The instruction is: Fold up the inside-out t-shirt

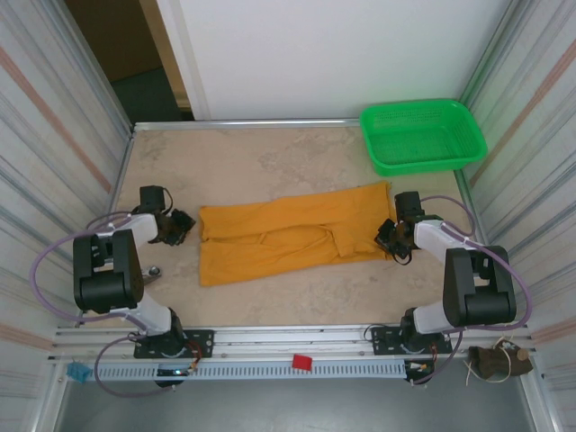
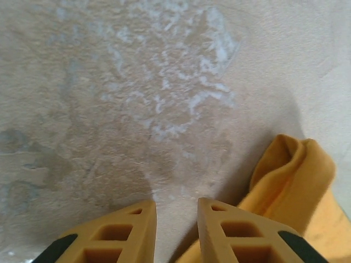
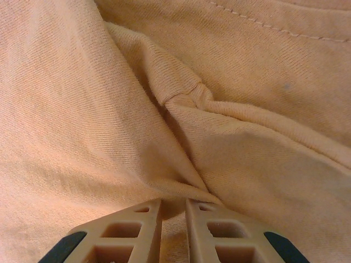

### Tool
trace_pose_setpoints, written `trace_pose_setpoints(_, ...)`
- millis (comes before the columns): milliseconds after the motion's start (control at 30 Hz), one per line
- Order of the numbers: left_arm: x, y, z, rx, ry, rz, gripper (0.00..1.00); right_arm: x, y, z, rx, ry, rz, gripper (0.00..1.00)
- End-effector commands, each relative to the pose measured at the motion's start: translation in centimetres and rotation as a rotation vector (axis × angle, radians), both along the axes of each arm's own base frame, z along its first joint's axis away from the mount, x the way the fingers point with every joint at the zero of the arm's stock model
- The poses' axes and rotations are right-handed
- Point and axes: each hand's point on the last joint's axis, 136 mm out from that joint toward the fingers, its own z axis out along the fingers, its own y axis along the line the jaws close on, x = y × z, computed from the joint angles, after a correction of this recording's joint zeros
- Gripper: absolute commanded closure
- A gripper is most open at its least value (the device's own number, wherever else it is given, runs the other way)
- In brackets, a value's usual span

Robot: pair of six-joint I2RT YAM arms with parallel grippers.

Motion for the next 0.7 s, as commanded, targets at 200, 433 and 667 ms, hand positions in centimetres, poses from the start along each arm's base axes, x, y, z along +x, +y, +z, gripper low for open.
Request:
trace_pose_setpoints(200,5.4,-7.1,9.8,0.05,-0.267,-0.224,0.71,-2.8,-1.8,-1.7,-0.073,0.112,-0.051,0.82)
trace_pose_setpoints(433,4.9,-8.6,4.3,0.009,-0.162,-0.159,0.71,-2.9,-2.0,-2.0,-0.084,0.124,-0.054,0.83)
trace_pose_setpoints(667,3.2,-6.6,-1.5,0.06,-0.035,-0.18,0.71,0.2,-0.8,5.8,-0.036,-0.096,0.02,0.75)
